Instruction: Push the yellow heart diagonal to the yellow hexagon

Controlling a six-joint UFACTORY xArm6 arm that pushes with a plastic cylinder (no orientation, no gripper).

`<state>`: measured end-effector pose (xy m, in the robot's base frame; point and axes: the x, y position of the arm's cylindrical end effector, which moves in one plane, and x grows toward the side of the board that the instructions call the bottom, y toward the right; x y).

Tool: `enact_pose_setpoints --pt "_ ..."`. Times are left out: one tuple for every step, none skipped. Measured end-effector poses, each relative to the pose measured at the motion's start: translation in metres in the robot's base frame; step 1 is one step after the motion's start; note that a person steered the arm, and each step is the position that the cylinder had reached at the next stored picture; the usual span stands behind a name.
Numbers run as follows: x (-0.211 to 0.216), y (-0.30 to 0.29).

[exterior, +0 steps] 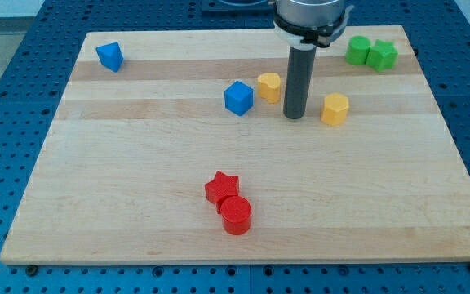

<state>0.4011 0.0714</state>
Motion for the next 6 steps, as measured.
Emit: enact_pose_setpoints --pt "0.0 -0.016" --pt "0.0 -0.016" --pt "-0.003 -0.021" --pt "-0.048 -0.021" --pt "-0.07 -0.022" --pt "-0.07 -0.022"
